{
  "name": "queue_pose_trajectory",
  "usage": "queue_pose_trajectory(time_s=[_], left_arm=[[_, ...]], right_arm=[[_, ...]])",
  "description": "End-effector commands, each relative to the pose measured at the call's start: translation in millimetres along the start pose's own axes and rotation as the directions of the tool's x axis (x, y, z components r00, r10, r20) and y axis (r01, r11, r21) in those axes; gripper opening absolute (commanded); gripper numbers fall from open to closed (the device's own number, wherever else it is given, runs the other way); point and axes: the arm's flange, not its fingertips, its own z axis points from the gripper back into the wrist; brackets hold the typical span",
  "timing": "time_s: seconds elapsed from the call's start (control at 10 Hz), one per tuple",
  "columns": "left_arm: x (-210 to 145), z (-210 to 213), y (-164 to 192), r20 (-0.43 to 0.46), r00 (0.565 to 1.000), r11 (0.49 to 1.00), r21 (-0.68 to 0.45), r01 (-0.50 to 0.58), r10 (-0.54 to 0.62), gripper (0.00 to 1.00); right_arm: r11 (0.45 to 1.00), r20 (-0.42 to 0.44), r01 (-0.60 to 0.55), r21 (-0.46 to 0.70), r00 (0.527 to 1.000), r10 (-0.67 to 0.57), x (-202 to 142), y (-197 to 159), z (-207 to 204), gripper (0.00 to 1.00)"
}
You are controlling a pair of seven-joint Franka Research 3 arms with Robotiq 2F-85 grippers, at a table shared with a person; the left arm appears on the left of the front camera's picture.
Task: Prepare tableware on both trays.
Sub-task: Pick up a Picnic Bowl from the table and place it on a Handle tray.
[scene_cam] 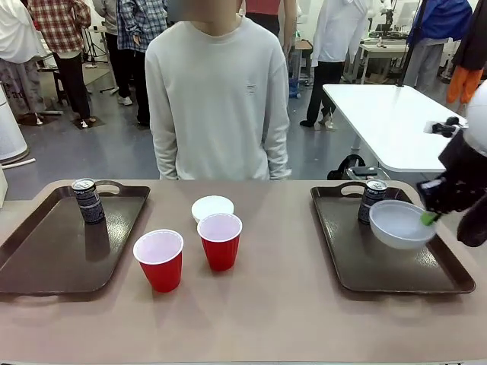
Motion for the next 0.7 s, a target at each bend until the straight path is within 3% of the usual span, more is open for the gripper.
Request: queue_pose_trajectory(time_s=[0.0, 0.6], left_arm=[[0.1, 0.6, -0.1, 0.013, 1.0, 1.0, -0.011, 0.001, -0.001, 1.0], [0.1, 0.6, -0.1, 0.013, 1.0, 1.0, -0.011, 0.001, -0.001, 1.0]], right_arm=[[0.999, 0.025, 0.035, -0.016, 0.999, -0.034, 34.8, 22.0, -32.8, 0.04], [0.994, -0.061, 0.092, -0.063, 0.994, -0.095, 48.6, -2.3, -113.3, 0.04]])
